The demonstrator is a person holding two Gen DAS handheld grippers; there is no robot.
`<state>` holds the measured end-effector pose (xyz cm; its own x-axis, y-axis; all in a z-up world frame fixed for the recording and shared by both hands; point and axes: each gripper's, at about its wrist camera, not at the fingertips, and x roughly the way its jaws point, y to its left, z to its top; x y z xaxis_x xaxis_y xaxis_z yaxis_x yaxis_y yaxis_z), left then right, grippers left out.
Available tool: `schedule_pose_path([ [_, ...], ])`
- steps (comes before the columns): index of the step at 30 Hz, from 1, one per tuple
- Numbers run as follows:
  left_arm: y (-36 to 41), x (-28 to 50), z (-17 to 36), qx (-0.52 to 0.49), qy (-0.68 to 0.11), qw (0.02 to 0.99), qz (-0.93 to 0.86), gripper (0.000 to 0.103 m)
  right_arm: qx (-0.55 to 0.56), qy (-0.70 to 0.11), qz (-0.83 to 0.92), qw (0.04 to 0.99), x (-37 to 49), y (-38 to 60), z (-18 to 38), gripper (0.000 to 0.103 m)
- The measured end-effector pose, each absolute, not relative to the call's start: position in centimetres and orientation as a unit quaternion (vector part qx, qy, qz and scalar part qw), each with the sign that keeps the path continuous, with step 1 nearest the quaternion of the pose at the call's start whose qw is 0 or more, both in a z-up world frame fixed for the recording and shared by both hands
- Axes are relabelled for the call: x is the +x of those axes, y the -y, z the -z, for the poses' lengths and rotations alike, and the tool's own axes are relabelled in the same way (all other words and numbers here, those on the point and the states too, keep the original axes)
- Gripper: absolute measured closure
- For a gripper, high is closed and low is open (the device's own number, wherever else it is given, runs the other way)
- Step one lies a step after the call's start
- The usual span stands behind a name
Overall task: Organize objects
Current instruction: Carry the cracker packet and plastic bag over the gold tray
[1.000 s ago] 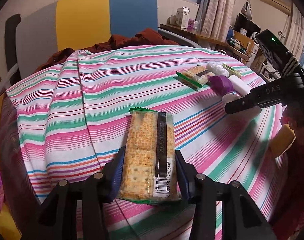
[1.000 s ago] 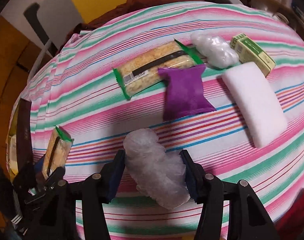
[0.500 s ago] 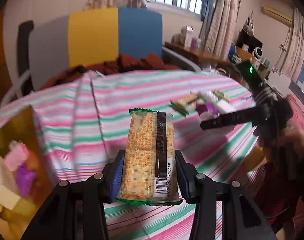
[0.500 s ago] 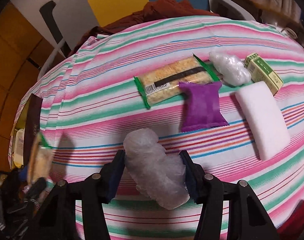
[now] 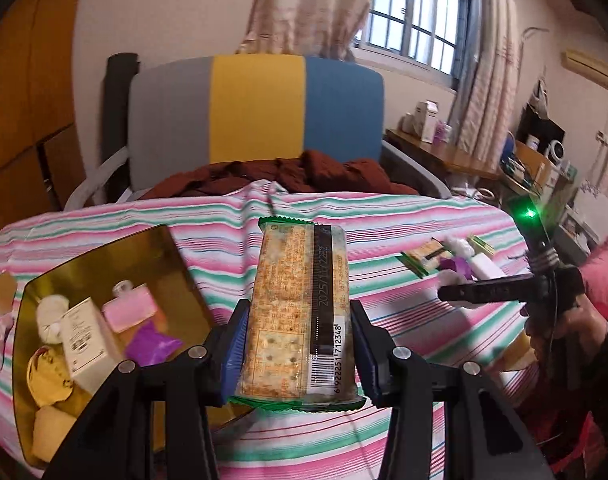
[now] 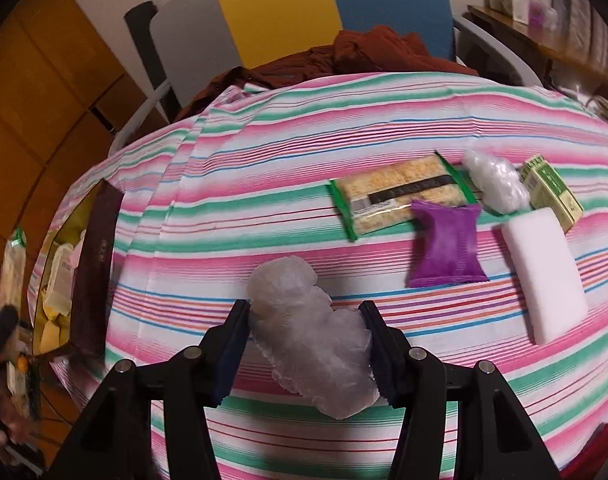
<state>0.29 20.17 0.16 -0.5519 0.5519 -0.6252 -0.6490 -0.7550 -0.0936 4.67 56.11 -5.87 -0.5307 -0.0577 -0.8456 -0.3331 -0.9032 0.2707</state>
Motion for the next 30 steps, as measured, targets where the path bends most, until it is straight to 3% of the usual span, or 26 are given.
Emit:
schedule_pose_path([
  [14,-14.9,-0.9,0.6,-0.336,-0.043,0.301,-0.891,0.055,-0.46,-0.186,-0.868,0.01,2.2,-47.9,3.7,0.046],
  [30,0.3,-4.1,0.9,-0.344,0.072,0.153,-0.924,0.055,-0.432,-0.143,-0.876,-0.159,-2.3,-31.8,0.8,0.046],
])
